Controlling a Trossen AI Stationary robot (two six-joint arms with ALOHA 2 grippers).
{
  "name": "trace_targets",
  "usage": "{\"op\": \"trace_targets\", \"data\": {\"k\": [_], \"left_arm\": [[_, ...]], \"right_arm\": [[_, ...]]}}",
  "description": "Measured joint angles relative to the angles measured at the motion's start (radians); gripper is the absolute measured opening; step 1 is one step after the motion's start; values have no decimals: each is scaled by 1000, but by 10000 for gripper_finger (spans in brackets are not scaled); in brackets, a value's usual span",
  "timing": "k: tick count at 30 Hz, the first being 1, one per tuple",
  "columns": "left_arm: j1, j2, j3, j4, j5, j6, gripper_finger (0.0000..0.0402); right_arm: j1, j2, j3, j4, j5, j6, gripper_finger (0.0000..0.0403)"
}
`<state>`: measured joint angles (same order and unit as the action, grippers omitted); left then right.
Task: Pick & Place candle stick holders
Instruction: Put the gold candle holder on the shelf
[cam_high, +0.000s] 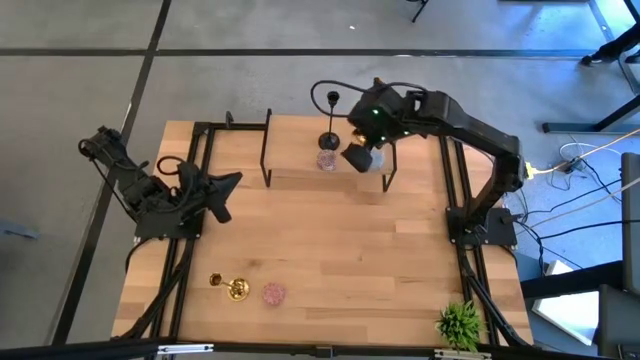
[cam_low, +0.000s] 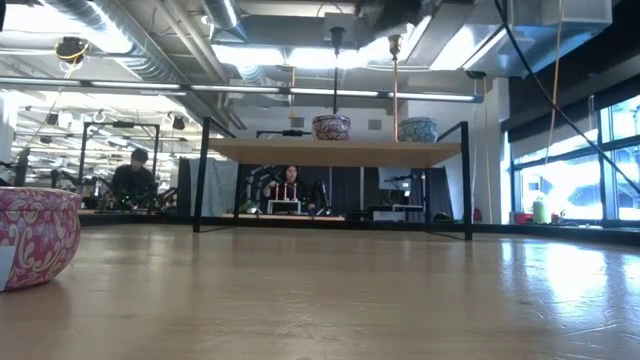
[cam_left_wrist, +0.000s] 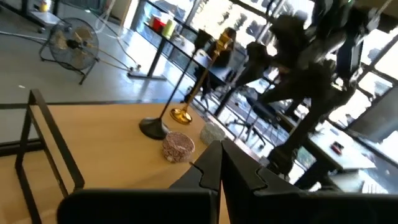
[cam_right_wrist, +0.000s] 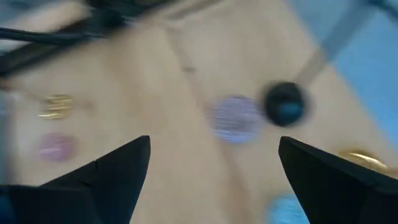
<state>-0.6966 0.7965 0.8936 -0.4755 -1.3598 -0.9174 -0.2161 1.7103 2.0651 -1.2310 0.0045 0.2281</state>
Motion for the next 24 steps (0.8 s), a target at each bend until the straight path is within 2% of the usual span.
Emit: {"op": "trace_targets", "data": {"k": [5,8,13,17,20,22,24], "left_arm": [[6,-29,0,0,100,46,3],[6,-55,0,-1,182,86,1],[6,-117,0,-27,276,157,3],[6,-170,0,-186,383,117,1],[6,-201,0,-364,557,-6,3],[6,-208,0,-473,716,-68,3],[1,-207,0,-542,881,-68,3]], "right_arm": [[78,-1,15,39,-206,59,358],[150,0,15,18,-243,103,358],[277,0,-7,-23,-177,191,358],[366,0,-38,-71,-75,310,358],[425,1,-87,-64,-9,416,358],[463,1,-120,-59,27,483,358],[497,1,-161,-48,55,539,358]]}}
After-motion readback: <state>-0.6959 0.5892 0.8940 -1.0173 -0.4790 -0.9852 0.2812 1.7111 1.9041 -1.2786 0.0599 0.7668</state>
